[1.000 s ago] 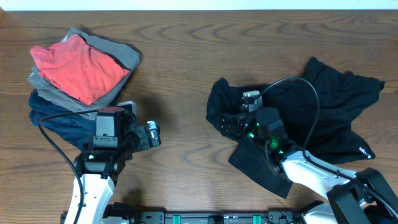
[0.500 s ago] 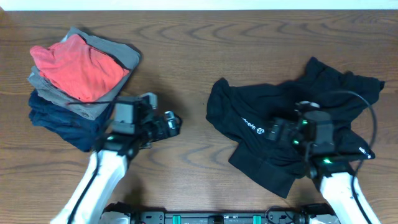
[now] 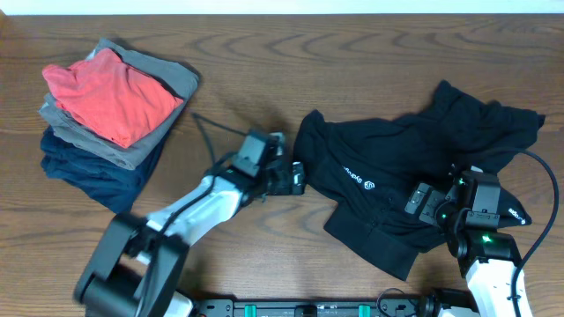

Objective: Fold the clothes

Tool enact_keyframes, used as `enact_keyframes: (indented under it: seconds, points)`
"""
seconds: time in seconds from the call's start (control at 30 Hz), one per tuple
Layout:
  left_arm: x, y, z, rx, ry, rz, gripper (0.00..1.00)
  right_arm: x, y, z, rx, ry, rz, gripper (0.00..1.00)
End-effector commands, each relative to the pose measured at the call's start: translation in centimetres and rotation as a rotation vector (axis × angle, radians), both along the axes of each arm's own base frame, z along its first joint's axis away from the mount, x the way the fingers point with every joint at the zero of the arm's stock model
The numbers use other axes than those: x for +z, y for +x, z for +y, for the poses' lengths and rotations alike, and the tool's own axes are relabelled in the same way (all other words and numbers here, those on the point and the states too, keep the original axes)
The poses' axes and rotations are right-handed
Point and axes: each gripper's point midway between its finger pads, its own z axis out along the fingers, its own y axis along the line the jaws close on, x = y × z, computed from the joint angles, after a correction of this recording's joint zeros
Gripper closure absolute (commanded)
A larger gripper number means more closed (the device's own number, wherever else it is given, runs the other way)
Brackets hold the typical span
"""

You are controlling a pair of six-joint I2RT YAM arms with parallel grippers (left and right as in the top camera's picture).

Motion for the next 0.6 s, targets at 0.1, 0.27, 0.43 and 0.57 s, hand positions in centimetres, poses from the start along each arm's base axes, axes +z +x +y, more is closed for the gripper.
enact_keyframes:
  seconds: [0.1,0.27,0.43,0.57]
  points:
    - [-1.8,1.1,-3.4,0.008,0.003,-0.009,0.02,0.1,-0.2,-0.4,0.003,-0.02,0.004,0.01]
    - [-3.2,1.3,-4.4,0.05,-0.025,0.017,0.37,0.0,-0.4,-0.4,0.003,-0.019,0.014,0.01]
    - [-2.7,2.3,-4.6,0.06,-0.04,-0.027,0.81,-0.3,-0.7,-0.3,0.003,-0.017,0.031,0.01]
    - [-1.7,4.5,-2.5,0.057,0.047,-0.112,0.94,-0.4,-1.0,-0.4,-0.001,-0.021,0.043,0.01]
